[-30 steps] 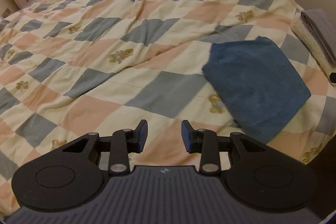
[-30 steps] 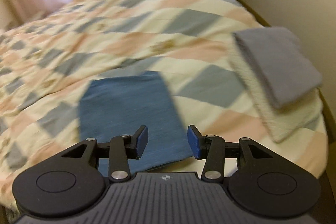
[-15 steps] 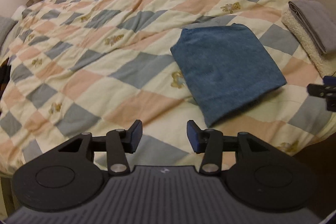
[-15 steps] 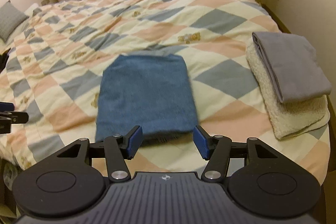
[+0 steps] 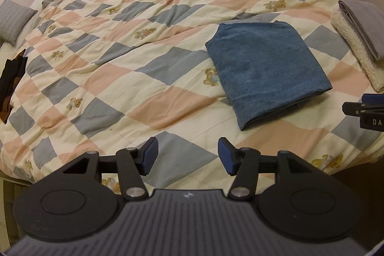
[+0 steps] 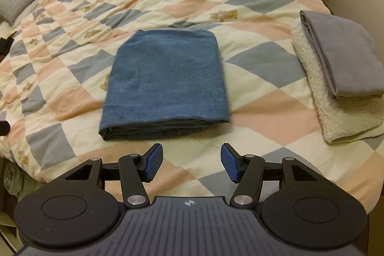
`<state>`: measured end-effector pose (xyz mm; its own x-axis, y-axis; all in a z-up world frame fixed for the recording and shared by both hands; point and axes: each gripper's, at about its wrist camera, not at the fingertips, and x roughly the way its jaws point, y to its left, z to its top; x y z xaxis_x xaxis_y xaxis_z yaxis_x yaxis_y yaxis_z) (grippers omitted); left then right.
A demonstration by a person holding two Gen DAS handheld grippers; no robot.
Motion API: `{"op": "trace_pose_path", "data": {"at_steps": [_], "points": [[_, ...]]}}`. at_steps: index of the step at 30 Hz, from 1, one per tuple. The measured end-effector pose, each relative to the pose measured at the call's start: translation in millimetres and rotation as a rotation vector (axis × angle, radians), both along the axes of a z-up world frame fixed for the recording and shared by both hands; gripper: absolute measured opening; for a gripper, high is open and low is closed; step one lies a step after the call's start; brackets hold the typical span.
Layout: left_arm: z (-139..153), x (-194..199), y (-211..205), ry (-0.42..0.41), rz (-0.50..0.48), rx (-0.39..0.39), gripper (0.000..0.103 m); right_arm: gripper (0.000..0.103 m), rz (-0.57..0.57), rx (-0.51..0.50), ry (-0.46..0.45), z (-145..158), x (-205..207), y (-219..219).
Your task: Fold clothes
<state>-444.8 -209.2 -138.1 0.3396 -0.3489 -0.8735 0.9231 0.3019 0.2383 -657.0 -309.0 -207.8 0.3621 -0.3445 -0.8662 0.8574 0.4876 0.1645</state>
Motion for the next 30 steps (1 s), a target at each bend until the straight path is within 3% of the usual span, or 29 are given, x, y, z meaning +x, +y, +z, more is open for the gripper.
{"op": "trace_pose_path", "data": {"at_steps": [13, 21, 30], "points": [[23, -8, 12, -0.012, 0.000, -0.047, 0.054, 0.056, 0.038, -0.076, -0.051, 43, 4, 10], [17, -11, 15, -0.002, 0.006, -0.044, 0.054, 0.057, 0.057, -0.095, 0.010, 47, 0, 18], [16, -6, 20, -0.022, 0.020, -0.029, 0.058, 0.060, 0.044, -0.093, 0.016, 53, -14, 27]]}}
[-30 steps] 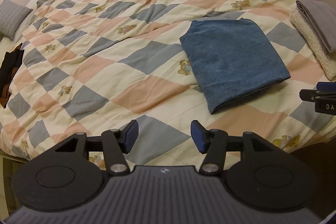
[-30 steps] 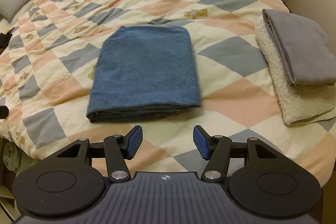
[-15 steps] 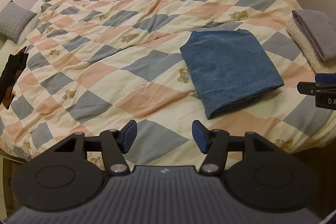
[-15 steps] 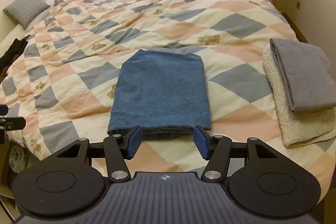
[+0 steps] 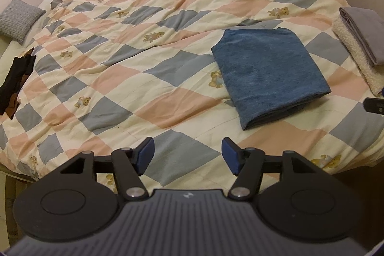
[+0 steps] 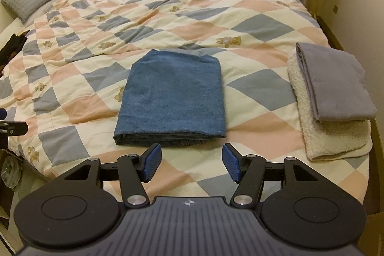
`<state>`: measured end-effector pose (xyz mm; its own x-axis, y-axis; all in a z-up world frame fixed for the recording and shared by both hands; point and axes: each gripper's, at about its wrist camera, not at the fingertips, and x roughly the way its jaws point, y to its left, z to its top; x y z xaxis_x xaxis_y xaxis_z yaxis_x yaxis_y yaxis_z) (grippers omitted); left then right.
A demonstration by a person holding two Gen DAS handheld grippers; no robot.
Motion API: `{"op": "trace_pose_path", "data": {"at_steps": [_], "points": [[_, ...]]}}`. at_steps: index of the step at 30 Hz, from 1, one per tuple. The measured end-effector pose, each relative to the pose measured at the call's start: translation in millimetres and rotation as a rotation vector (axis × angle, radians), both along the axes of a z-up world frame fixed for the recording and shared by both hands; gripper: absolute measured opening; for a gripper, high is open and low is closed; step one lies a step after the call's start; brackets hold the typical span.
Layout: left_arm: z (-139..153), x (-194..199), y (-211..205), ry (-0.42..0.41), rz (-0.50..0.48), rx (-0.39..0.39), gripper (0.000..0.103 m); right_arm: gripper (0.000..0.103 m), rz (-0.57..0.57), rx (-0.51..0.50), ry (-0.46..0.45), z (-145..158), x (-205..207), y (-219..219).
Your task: Fold clothes
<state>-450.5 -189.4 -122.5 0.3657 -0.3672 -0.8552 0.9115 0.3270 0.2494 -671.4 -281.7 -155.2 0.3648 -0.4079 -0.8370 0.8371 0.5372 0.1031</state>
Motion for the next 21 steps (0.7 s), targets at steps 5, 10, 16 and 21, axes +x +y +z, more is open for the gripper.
{"op": "trace_pose_path", "data": {"at_steps": [5, 10, 16, 21], "points": [[1, -6, 4, 0.001, -0.014, -0.004, 0.060, 0.060, 0.009, -0.011, -0.005, 5, -8, 8], [1, -13, 4, 0.006, -0.029, -0.002, 0.060, 0.060, 0.015, -0.017, -0.021, 11, -16, 15], [-6, -21, -5, 0.017, -0.054, 0.019, 0.062, 0.061, 0.009, -0.012, -0.022, 9, -21, 16], [-15, -24, -24, 0.026, -0.069, 0.038, 0.064, 0.061, -0.008, 0.006, -0.017, 2, -26, 11]]}}
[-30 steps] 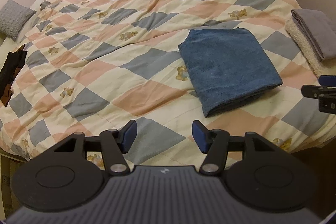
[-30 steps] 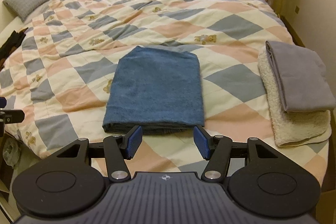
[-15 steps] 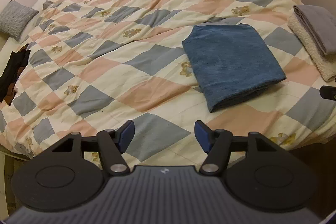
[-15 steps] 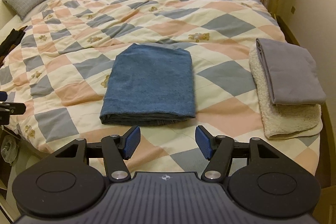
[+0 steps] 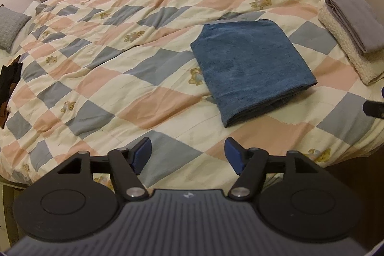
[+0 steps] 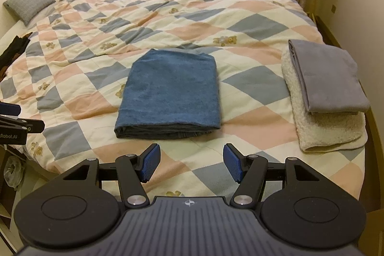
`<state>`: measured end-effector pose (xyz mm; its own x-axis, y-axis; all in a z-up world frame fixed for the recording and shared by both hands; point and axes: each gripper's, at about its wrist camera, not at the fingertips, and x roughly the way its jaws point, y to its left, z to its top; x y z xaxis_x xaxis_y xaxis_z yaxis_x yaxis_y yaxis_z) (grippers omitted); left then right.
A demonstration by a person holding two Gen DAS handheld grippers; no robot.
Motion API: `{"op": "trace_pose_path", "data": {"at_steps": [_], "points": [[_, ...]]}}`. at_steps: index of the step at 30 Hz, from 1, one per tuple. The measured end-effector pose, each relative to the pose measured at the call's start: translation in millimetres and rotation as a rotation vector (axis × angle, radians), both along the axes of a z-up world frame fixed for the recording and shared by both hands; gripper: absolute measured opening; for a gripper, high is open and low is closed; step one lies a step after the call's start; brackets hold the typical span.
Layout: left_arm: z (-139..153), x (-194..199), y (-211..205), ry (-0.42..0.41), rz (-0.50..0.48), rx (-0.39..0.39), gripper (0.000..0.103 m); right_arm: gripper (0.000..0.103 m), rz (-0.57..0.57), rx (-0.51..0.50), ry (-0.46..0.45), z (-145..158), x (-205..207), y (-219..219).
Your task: Fold clothes
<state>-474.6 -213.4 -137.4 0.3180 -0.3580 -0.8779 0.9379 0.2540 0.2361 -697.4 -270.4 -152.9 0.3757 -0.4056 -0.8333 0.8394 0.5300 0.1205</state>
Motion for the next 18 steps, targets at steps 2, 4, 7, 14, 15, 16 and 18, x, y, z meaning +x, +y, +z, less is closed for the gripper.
{"op": "trace_pose_path", "data": {"at_steps": [2, 4, 7, 14, 15, 16, 18], "points": [[-5, 0, -10, 0.005, -0.013, 0.008, 0.064, 0.061, -0.012, 0.012, 0.003, -4, -2, -4], [-10, 0, -21, 0.012, -0.028, 0.016, 0.064, 0.061, -0.023, 0.023, 0.005, -9, -3, -9], [-20, 4, -40, 0.026, -0.044, 0.026, 0.065, 0.061, -0.040, 0.042, 0.009, -16, -2, -19], [-60, 37, -86, 0.111, -0.065, 0.046, 0.069, 0.068, -0.065, 0.092, -0.010, -45, 4, -63], [-69, 45, -94, 0.140, -0.065, 0.048, 0.069, 0.068, -0.068, 0.102, -0.021, -51, 5, -72], [-78, 55, -103, 0.179, -0.064, 0.051, 0.069, 0.069, -0.071, 0.112, -0.032, -58, 6, -81], [-94, 75, -120, 0.283, -0.059, 0.048, 0.068, 0.073, -0.085, 0.132, -0.077, -73, 8, -103]]}}
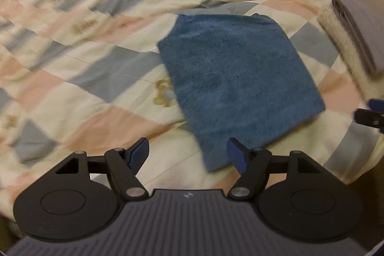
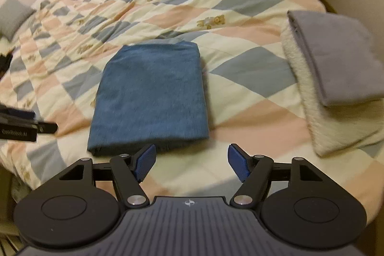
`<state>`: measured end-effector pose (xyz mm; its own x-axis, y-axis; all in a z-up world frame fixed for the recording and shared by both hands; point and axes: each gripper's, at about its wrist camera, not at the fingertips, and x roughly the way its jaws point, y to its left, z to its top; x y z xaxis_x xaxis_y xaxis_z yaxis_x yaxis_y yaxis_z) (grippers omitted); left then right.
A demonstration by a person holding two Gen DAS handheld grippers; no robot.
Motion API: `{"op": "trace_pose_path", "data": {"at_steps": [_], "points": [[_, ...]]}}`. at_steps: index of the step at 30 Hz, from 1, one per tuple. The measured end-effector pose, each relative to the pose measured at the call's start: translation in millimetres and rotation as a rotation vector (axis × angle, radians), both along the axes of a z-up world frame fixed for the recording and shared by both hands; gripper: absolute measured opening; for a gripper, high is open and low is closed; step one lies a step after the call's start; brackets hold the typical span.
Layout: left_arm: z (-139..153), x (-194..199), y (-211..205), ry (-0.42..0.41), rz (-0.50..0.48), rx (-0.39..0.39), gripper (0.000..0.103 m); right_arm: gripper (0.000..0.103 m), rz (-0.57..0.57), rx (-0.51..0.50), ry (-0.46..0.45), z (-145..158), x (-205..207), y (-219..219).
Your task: Fold clothes
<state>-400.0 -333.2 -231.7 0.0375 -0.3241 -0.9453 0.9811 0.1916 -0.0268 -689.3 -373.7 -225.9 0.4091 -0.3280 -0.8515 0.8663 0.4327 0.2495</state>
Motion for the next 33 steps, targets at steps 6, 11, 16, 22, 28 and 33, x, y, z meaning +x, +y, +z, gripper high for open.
{"op": "trace_pose_path", "data": {"at_steps": [6, 11, 16, 22, 28, 33], "points": [[-46, 54, -40, 0.315, 0.065, -0.063, 0.068, 0.079, -0.048, 0.072, -0.187, -53, 8, -71], [-91, 86, -57, 0.512, 0.169, -0.067, 0.068, 0.080, -0.038, 0.194, -0.301, -105, 20, -120], [-112, 104, -60, 0.555, 0.200, -0.084, 0.072, 0.083, -0.047, 0.304, -0.368, -146, 26, -147], [-129, 124, -56, 0.688, 0.244, -0.062, 0.073, 0.091, -0.017, 0.408, -0.450, -166, 34, -163], [-157, 123, -76, 0.786, 0.237, -0.058, 0.057, 0.090, 0.028, 0.436, -0.429, -167, 47, -162], [-155, 125, -71, 0.795, 0.173, -0.098, 0.051, 0.078, 0.054, 0.464, -0.456, -168, 45, -164]]}}
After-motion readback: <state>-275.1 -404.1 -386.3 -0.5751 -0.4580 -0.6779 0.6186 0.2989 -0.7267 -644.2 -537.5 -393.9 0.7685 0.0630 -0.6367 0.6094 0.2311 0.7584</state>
